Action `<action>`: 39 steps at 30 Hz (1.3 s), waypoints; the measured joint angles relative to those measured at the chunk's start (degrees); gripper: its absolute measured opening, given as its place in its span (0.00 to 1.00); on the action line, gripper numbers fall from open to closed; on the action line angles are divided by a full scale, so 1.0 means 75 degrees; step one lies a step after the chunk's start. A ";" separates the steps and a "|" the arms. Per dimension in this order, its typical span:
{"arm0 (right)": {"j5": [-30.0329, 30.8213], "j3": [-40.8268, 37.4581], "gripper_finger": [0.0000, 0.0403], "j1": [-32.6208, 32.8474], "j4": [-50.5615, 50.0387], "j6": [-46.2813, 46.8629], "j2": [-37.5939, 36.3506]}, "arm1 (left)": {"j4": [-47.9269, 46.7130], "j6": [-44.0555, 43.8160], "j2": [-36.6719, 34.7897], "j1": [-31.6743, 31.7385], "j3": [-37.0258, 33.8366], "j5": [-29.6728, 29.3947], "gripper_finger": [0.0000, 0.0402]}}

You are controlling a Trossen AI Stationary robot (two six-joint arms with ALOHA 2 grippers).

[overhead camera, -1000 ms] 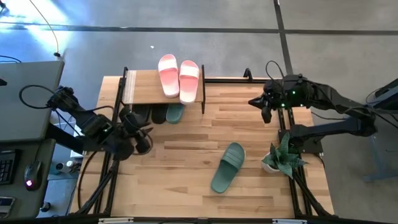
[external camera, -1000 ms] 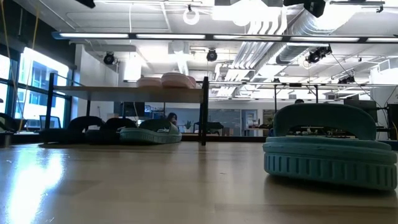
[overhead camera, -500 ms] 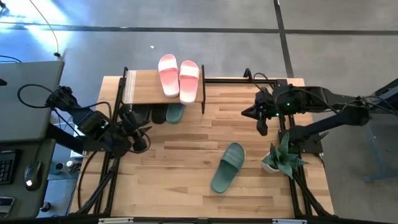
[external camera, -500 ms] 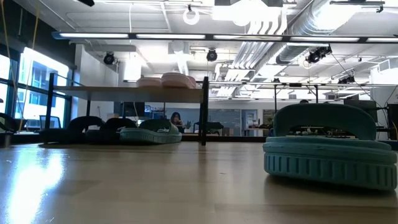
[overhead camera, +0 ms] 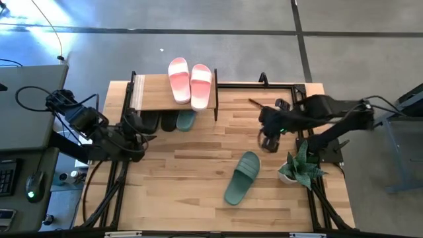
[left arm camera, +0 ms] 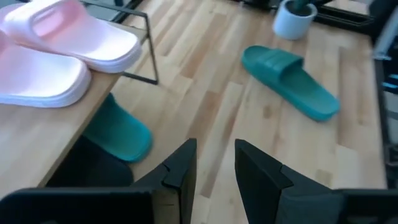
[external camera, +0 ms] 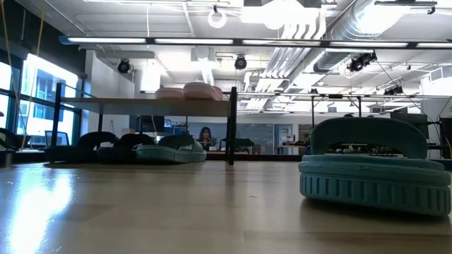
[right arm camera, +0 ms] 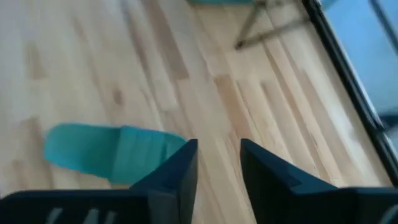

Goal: Pick and place slides into the shelf
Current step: Put the green slide under the shelf

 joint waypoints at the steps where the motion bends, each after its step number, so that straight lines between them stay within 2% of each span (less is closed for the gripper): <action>1: 0.0182 0.0213 0.29 0.0081 -0.0303 0.0298 0.0249 | 0.0073 0.0090 -0.0054 0.0000 0.0000 0.0100 0.23; 4: 0.0613 0.0688 0.32 0.0365 -0.0796 0.1041 0.0964 | 0.0376 0.0424 -0.0220 0.0000 0.0000 0.0490 0.23; 9: 0.0688 0.1081 0.32 0.0833 -0.0730 0.1790 0.2001 | 0.0800 0.0938 -0.0308 0.0000 0.0000 0.1243 0.23; 16: -0.0069 0.1079 0.32 0.1347 -0.0751 0.2934 0.3320 | 0.1085 0.1465 -0.0307 0.0000 0.0000 0.2026 0.23; 25: -0.0775 0.1075 0.32 0.1846 -0.0753 0.4160 0.4823 | 0.1155 0.1657 -0.0307 0.0000 0.0000 0.2524 0.23; 32: -0.1208 0.1067 0.32 0.2014 -0.0513 0.4773 0.5480 | 0.1152 0.1654 -0.0307 0.0000 0.0000 0.2553 0.23; 39: -0.0932 0.1067 0.32 0.2180 0.0026 0.5271 0.5600 | 0.1149 0.1603 -0.0307 -0.0001 0.0000 0.2761 0.23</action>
